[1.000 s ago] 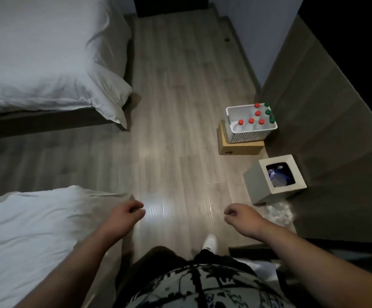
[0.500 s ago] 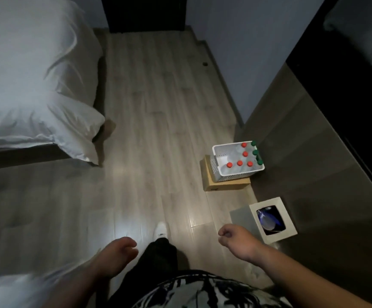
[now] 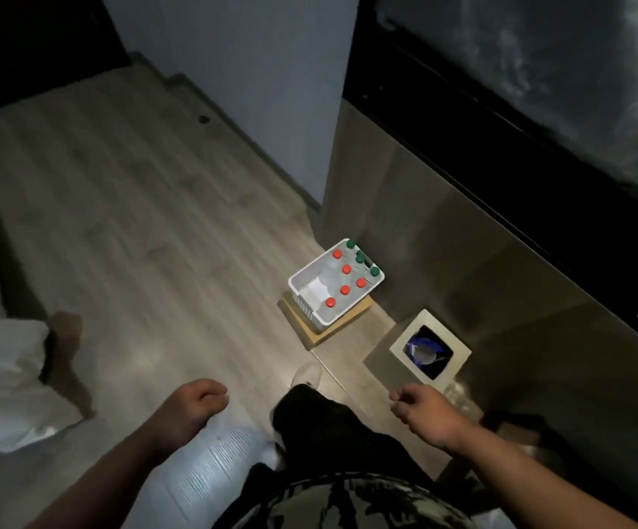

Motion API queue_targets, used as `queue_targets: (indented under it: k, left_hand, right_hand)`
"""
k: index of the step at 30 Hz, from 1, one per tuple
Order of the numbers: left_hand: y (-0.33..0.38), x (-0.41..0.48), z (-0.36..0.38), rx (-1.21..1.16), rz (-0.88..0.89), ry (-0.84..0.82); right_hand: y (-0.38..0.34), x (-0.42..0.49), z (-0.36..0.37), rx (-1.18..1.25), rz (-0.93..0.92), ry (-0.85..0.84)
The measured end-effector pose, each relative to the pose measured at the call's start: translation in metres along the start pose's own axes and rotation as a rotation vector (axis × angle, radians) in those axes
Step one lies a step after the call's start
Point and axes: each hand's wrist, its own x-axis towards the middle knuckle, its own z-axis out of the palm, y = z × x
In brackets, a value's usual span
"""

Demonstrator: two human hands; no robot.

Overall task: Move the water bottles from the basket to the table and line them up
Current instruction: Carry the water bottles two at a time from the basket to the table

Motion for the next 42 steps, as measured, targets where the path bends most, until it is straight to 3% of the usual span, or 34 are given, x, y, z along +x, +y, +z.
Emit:
queue_targets:
  k: [5,12,16,18,24,36,42]
  left_hand:
    - [0.048,0.043,-0.013,-0.096,-0.124,-0.004]
    - [0.118,0.11,-0.079,0.343,0.006,0.001]
    - [0.159,0.152,-0.083,0.122,-0.044,0.058]
    - [0.176,0.174,-0.073,0.08,-0.06,0.021]
    - [0.204,0.269,-0.027,0.257,0.002,-0.139]
    - [0.187,0.526,0.085,0.464,0.143,-0.284]
    - [0.163,0.613,0.127,0.551,0.369,-0.286]
  right_hand:
    - [-0.012,0.058,-0.008,0.019,0.063,-0.056]
    - [-0.08,0.135,-0.041,-0.112,-0.047,-0.134]
    - [-0.119,0.162,-0.076,-0.067,-0.086,-0.054]
    - [-0.125,0.174,-0.088,0.016,-0.069,0.0]
    - [-0.096,0.222,-0.088,0.138,-0.006,0.068]
    - [-0.016,0.432,-0.018,0.169,0.167,0.126]
    - [0.009,0.502,0.023,0.04,0.128,0.205]
